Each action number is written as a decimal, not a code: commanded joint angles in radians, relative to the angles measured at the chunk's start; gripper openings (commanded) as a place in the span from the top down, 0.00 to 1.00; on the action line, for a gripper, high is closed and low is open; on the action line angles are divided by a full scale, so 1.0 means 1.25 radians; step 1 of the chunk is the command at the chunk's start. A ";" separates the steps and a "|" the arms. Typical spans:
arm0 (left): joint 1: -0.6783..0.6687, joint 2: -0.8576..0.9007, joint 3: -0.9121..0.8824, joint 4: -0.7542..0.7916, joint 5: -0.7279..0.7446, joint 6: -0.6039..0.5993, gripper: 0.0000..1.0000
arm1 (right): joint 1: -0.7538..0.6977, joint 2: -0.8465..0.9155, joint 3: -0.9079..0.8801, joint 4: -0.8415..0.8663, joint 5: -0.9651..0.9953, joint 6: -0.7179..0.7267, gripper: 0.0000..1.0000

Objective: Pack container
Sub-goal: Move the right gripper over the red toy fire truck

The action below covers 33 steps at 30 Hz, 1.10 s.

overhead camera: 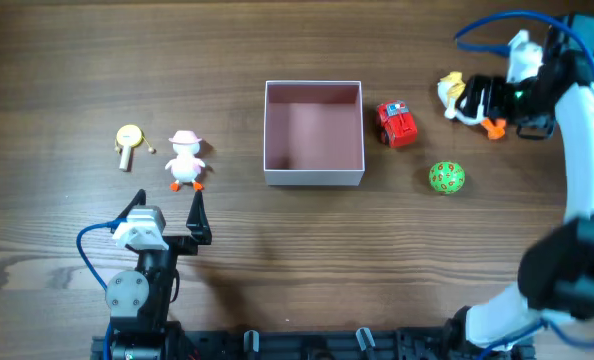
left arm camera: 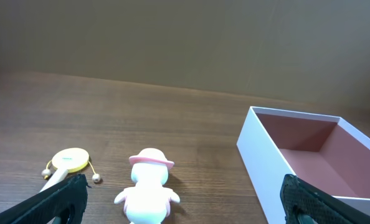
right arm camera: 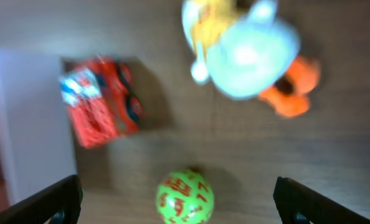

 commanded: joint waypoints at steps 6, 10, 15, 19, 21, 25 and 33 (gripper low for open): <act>0.006 -0.001 -0.007 0.000 -0.008 0.007 0.00 | 0.009 0.078 0.011 -0.005 -0.071 -0.001 0.00; 0.006 -0.001 -0.007 0.000 -0.008 0.007 0.00 | 0.037 0.077 0.042 -0.016 -0.040 -0.023 0.00; 0.006 -0.001 -0.007 0.000 -0.008 0.007 0.00 | 0.105 0.077 0.065 -0.019 -0.023 -0.021 0.00; 0.007 -0.001 -0.007 0.000 -0.008 0.007 0.00 | 0.175 0.078 0.065 -0.016 0.015 -0.018 0.00; 0.006 -0.001 -0.007 0.000 -0.008 0.007 0.00 | 0.204 0.078 0.065 -0.007 0.071 -0.018 0.00; 0.006 -0.001 -0.007 0.000 -0.008 0.007 0.00 | 0.246 0.079 0.064 0.018 0.139 -0.021 0.00; 0.006 -0.001 -0.007 0.000 -0.008 0.007 0.00 | 0.252 0.079 0.038 0.069 0.127 -0.069 0.00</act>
